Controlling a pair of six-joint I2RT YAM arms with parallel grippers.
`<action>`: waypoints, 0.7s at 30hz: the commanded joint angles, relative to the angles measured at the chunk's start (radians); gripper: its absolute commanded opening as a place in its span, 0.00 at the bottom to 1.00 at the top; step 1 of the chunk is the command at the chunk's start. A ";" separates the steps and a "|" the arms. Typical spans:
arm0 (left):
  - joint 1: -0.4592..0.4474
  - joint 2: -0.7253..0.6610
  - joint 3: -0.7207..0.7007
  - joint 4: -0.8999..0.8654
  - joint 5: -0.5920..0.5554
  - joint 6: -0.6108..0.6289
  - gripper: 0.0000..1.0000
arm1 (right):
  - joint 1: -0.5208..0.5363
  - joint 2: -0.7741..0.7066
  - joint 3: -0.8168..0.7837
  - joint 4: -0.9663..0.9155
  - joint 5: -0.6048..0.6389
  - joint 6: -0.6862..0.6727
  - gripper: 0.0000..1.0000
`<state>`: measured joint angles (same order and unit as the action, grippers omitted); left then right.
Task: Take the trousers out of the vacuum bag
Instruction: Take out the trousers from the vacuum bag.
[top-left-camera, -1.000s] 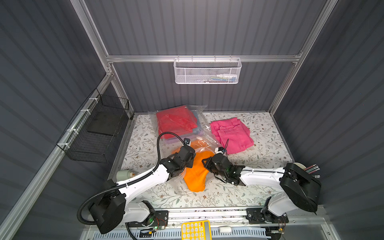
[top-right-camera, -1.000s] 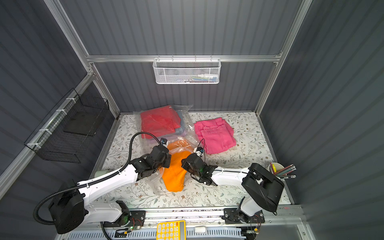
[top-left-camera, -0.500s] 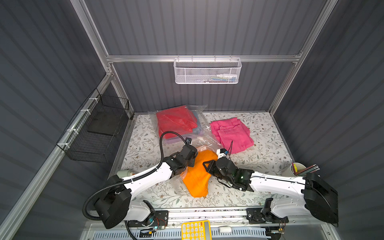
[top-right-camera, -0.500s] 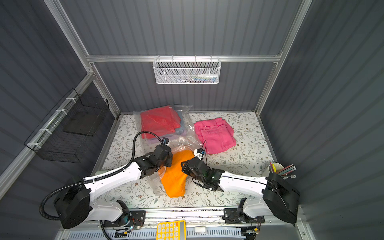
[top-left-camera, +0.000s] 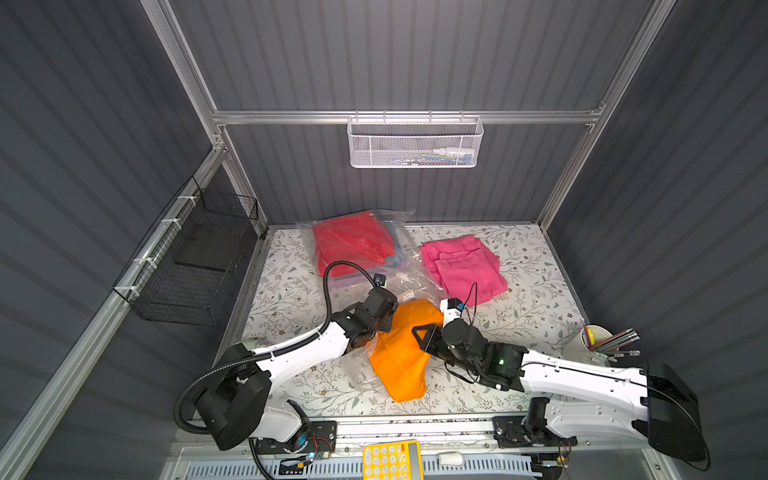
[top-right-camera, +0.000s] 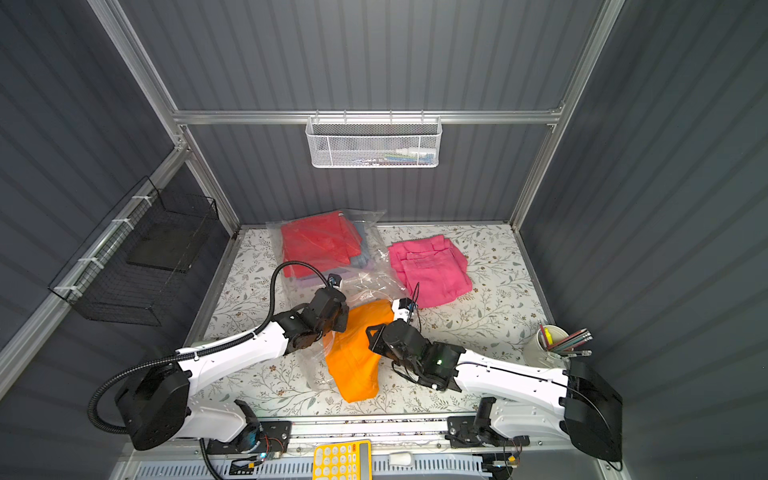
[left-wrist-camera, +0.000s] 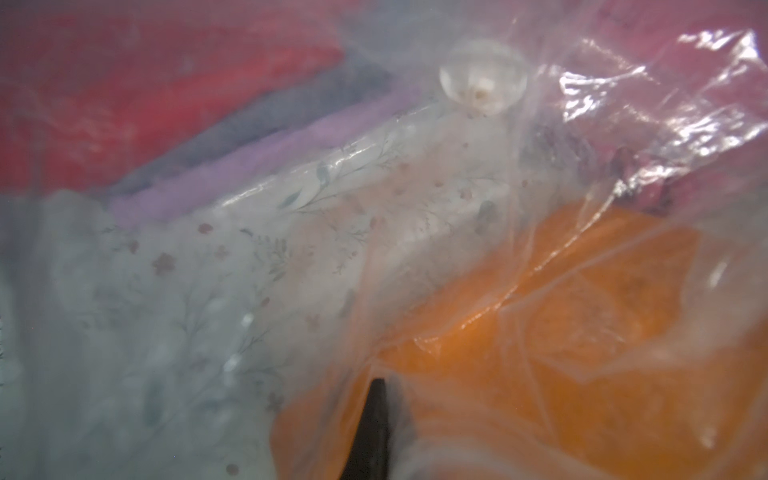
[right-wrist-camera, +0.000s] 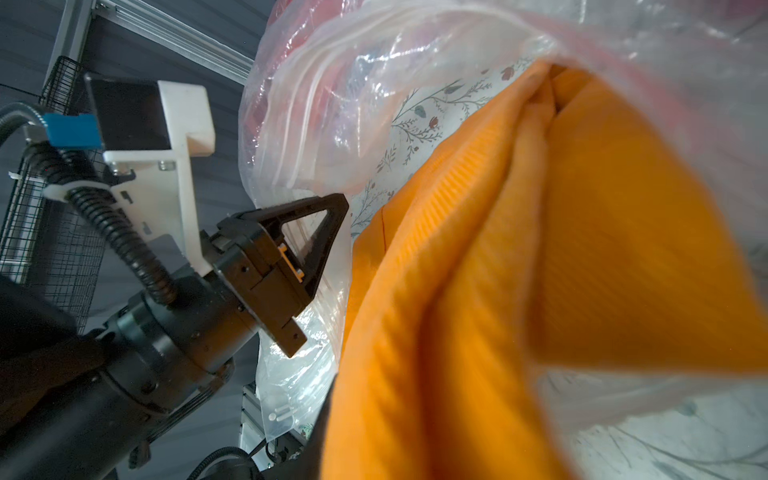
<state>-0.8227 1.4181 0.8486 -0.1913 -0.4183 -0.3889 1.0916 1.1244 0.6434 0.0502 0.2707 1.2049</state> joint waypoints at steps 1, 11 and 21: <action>0.005 0.019 0.028 0.026 -0.006 0.008 0.00 | 0.004 -0.083 0.076 0.022 0.066 -0.051 0.00; 0.007 0.066 0.019 0.054 0.001 -0.006 0.00 | 0.004 -0.161 0.140 -0.066 0.103 -0.125 0.00; 0.010 0.045 0.017 0.040 0.004 0.001 0.00 | -0.003 -0.084 0.037 -0.086 0.075 0.024 0.00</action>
<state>-0.8204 1.4712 0.8486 -0.1558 -0.4179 -0.3889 1.0920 1.0416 0.6979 -0.0311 0.3264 1.1725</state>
